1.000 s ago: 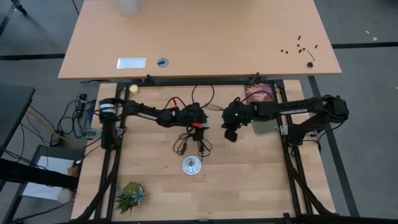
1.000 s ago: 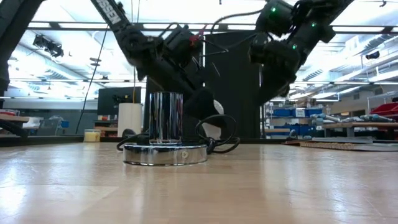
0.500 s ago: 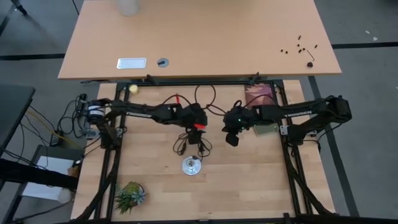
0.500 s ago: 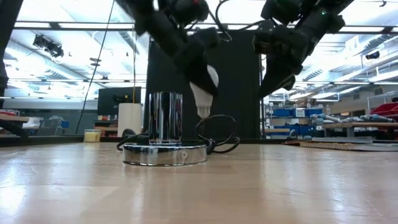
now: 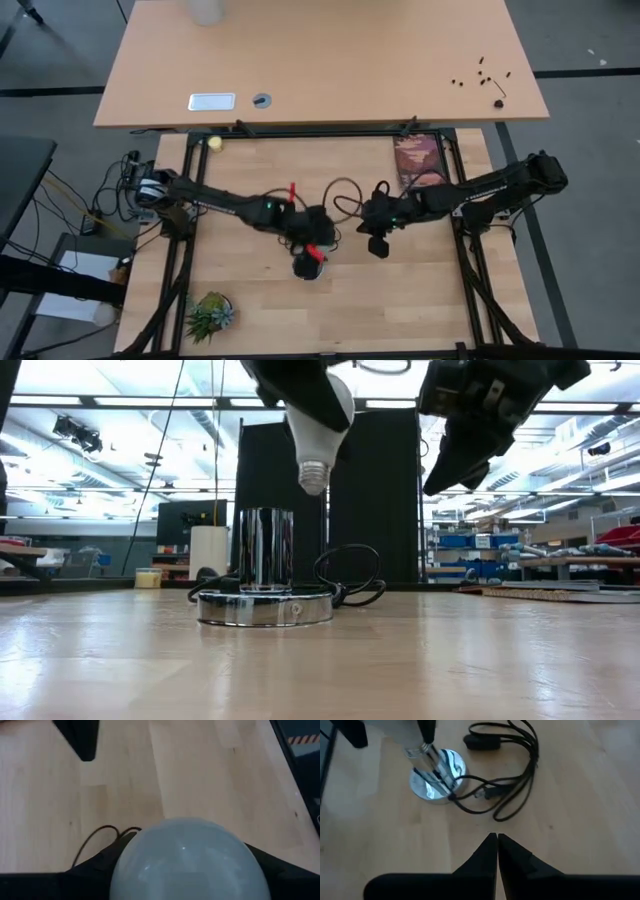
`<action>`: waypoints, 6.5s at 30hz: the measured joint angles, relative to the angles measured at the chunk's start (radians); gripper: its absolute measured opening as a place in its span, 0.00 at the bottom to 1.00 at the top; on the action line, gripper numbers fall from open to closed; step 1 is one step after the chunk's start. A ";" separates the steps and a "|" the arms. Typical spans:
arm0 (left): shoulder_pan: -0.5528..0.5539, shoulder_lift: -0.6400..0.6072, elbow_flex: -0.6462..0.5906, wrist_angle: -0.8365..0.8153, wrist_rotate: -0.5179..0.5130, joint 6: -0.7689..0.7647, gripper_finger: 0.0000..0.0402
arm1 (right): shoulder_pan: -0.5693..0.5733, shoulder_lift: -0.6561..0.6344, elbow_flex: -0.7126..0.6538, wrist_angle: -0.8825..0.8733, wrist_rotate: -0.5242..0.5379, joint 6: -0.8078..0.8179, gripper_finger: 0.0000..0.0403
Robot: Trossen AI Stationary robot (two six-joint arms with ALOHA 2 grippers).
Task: Screw lightbulb
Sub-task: Insert the lightbulb into the silver lamp
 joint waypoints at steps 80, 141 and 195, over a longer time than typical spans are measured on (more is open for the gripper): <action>-0.515 -0.295 -0.211 0.050 -0.923 -0.292 0.78 | 0.153 0.001 -0.001 0.098 0.176 0.110 0.06; -0.338 0.153 -0.759 1.231 -0.781 -0.381 0.54 | 0.081 0.032 0.380 -0.271 0.147 -0.153 0.05; -0.087 0.153 -0.675 1.265 -0.524 -0.124 0.31 | 0.098 0.172 0.564 -0.580 0.106 -0.288 0.53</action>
